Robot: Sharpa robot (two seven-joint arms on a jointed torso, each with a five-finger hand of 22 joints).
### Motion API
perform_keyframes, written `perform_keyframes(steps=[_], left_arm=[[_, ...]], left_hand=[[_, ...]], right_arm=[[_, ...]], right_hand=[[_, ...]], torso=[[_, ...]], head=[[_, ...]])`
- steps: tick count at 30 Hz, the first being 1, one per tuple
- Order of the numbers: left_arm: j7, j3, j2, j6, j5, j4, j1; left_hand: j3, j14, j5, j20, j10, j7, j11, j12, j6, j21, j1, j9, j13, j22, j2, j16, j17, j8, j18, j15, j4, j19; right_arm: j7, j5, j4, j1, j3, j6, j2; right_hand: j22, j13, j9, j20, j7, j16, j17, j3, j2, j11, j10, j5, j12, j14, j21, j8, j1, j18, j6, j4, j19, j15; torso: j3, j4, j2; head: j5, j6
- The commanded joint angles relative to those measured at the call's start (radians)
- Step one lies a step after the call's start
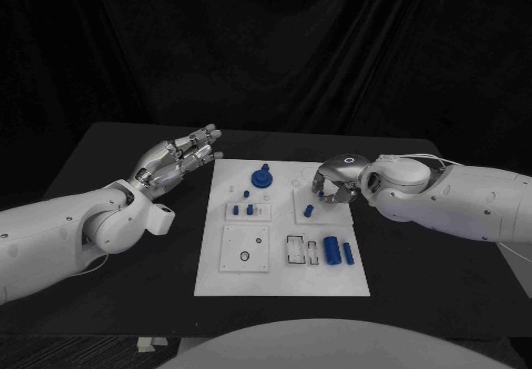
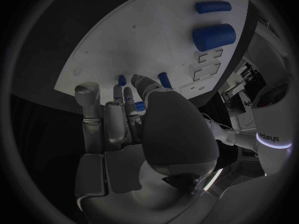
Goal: Assemble the parts on the task board
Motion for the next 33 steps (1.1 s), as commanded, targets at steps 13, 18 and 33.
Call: perform_keyframes(steps=[13, 18, 33], left_arm=[[0.065, 0.001, 0.003, 0.013, 0.008, 0.001, -0.004], [0.064, 0.001, 0.004, 0.015, 0.008, 0.001, -0.005], [0.059, 0.001, 0.006, 0.019, 0.008, -0.002, -0.005]], left_hand=[[0.006, 0.020, 0.027, 0.003, 0.007, 0.004, 0.012, 0.019, 0.025, 0.013, 0.026, 0.004, 0.002, 0.009, -0.002, 0.013, 0.004, 0.011, 0.018, 0.003, -0.002, 0.025], [0.008, 0.022, 0.037, 0.004, 0.008, 0.006, 0.014, 0.021, 0.030, 0.014, 0.034, 0.005, 0.003, 0.012, -0.002, 0.015, 0.004, 0.012, 0.017, 0.005, -0.006, 0.030], [0.015, 0.027, 0.064, 0.005, 0.010, 0.011, 0.020, 0.025, 0.041, 0.020, 0.052, 0.006, 0.003, 0.019, -0.001, 0.020, 0.005, 0.016, 0.015, 0.008, -0.015, 0.046]], right_arm=[[-0.012, -0.001, -0.020, -0.009, 0.001, 0.008, 0.009], [-0.010, -0.001, -0.031, -0.014, 0.001, 0.005, 0.015], [0.017, -0.001, -0.063, -0.028, 0.001, -0.034, 0.033]], right_hand=[[0.095, -0.030, 0.001, 0.005, -0.001, -0.005, -0.001, 0.035, 0.009, -0.005, 0.065, -0.026, -0.013, -0.002, -0.004, 0.012, 0.026, 0.010, 0.053, -0.028, -0.002, 0.006], [0.095, -0.037, 0.002, 0.005, -0.002, -0.006, -0.002, 0.040, 0.011, -0.007, 0.077, -0.032, -0.016, -0.003, -0.005, 0.014, 0.031, 0.010, 0.063, -0.034, -0.002, 0.006], [0.102, -0.063, 0.011, 0.012, 0.004, -0.002, 0.001, 0.052, 0.032, -0.012, 0.171, -0.074, -0.022, 0.002, 0.029, 0.029, 0.076, 0.005, 0.123, -0.079, 0.009, 0.016]], torso=[[0.0000, -0.0030, 0.000], [0.0005, 0.0005, -0.001], [0.0009, -0.0016, -0.002]], head=[[0.004, -0.001], [0.002, -0.001], [0.008, -0.001]])
